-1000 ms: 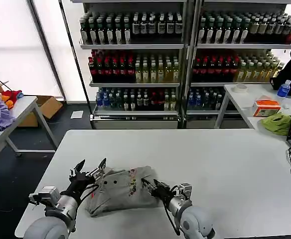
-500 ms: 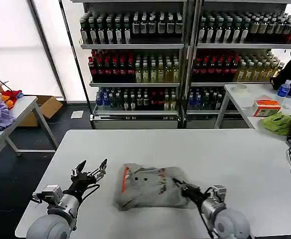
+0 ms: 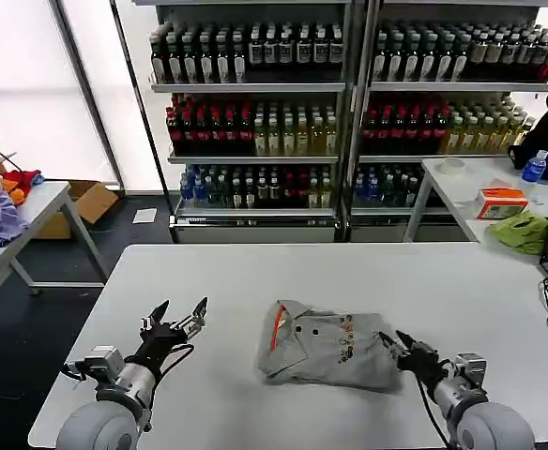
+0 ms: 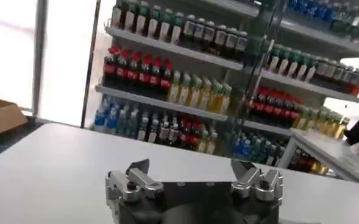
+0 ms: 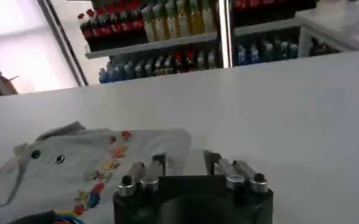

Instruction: Fold and organize the clothes.

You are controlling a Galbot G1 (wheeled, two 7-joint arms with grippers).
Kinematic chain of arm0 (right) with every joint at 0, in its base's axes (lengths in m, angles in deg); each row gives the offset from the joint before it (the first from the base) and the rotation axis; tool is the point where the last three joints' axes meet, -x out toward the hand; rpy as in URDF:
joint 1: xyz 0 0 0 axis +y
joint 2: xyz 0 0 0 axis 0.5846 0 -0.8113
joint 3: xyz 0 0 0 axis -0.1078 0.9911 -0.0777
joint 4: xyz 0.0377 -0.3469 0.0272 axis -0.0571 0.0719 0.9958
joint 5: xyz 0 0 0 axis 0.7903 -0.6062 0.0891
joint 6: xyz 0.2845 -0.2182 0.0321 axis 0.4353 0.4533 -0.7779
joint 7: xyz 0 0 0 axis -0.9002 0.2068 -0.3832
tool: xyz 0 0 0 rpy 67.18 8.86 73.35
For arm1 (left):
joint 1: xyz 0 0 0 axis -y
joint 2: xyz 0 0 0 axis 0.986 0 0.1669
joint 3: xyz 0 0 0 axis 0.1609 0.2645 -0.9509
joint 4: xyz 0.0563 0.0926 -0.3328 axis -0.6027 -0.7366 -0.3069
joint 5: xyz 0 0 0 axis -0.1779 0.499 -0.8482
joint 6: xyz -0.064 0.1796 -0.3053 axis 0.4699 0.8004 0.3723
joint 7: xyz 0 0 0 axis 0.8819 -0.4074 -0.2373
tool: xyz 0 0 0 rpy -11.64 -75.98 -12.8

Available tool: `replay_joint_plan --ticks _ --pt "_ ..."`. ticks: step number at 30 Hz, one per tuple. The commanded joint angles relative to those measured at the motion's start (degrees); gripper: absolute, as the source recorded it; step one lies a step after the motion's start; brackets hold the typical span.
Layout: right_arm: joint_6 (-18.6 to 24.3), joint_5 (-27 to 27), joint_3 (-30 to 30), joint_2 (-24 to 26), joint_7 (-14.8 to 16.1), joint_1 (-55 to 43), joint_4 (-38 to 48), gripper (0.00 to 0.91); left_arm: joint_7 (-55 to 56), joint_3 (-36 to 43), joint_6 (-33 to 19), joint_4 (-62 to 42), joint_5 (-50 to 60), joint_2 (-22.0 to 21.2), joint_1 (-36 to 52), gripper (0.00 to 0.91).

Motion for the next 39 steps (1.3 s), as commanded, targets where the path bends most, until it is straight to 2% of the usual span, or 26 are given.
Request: replay_joint_plan --ticks 1,4,6,7,9,13,16,17,20,24,27,30,33,34,36,37,38,39 --pt "4.38 -6.95 -0.32 -0.58 -2.32 2.37 -8.82 0.907 -0.14 -0.20 -0.04 0.60 -1.35 0.45 -0.27 0.907" --pt "7.47 -12.69 8.02 -2.56 -4.40 -0.61 -7.54 0.907 -0.24 -0.47 -0.06 0.59 -1.23 0.66 -0.36 0.907" --pt "10.56 -20.39 16.56 -5.00 -7.45 -5.05 -2.55 0.907 -0.48 -0.49 -0.11 0.69 -1.16 0.74 -0.73 0.907" --pt "11.83 -21.40 20.03 -6.32 -9.74 -7.00 -0.49 0.907 -0.49 -0.50 -0.13 0.76 -1.14 0.75 -0.89 0.907" --pt "11.37 -21.41 25.49 -8.60 -13.11 -10.29 2.78 0.907 -0.48 -0.66 -0.17 0.88 -1.04 0.71 -1.11 0.907" --pt "11.52 -21.02 31.73 -13.04 -15.00 -13.27 9.46 0.907 -0.47 -1.40 -0.23 1.18 -1.03 0.58 -2.01 0.907" --pt "10.45 -20.69 33.16 -15.03 -16.37 -13.62 11.71 0.907 -0.53 -2.20 -0.30 1.56 -1.11 0.43 -2.77 0.907" --pt "5.29 -20.75 33.61 -15.59 -19.11 -13.49 12.63 0.907 -0.59 -2.41 -0.32 1.66 -1.16 0.41 -2.85 0.907" --pt "1.41 -22.46 33.16 -14.14 -20.15 -12.44 12.52 0.907 -0.78 -2.79 -0.45 1.51 -1.23 0.31 -2.76 0.907" --pt "-0.55 -20.35 30.87 -12.11 -22.13 -10.68 7.21 0.907 -1.01 -2.74 -0.67 0.84 -1.49 0.22 -2.35 0.907" --pt "1.97 -18.14 27.06 -11.04 -21.32 -9.12 -0.34 0.907 -1.02 -2.16 -0.82 0.69 -1.50 0.29 -1.97 0.907" --pt "8.67 -17.30 20.79 -8.63 -17.03 -6.85 -7.91 0.907 -1.06 -1.58 -0.82 0.66 -1.48 0.43 -1.64 0.907" --pt "12.58 -13.73 9.70 -5.89 -12.02 -3.38 -13.19 0.907 -1.12 -1.03 -0.83 0.82 -1.50 0.54 -1.49 0.907" --pt "13.26 -12.89 6.07 -5.53 -11.09 -2.56 -13.64 0.907 -1.26 -0.92 -0.88 0.84 -1.41 0.55 -1.48 0.907" --pt "16.07 -4.94 -3.69 -3.76 -6.71 1.71 -13.65 0.907 -1.61 -0.75 -1.21 0.89 -1.14 0.68 -1.51 0.907" --pt "17.17 -4.05 -5.85 -3.51 -5.43 3.13 -13.23 0.907 -1.64 -0.72 -1.22 0.91 -1.13 0.74 -1.53 0.907" --pt "18.22 -3.71 -11.82 -2.76 -3.08 5.66 -11.84 0.907 -1.70 -0.68 -1.28 0.95 -1.13 0.83 -1.53 0.907" --pt "18.67 -2.80 -13.82 -2.43 -2.44 6.79 -11.24 0.907 -1.88 -0.68 -1.37 0.95 -1.07 0.92 -1.54 0.907"
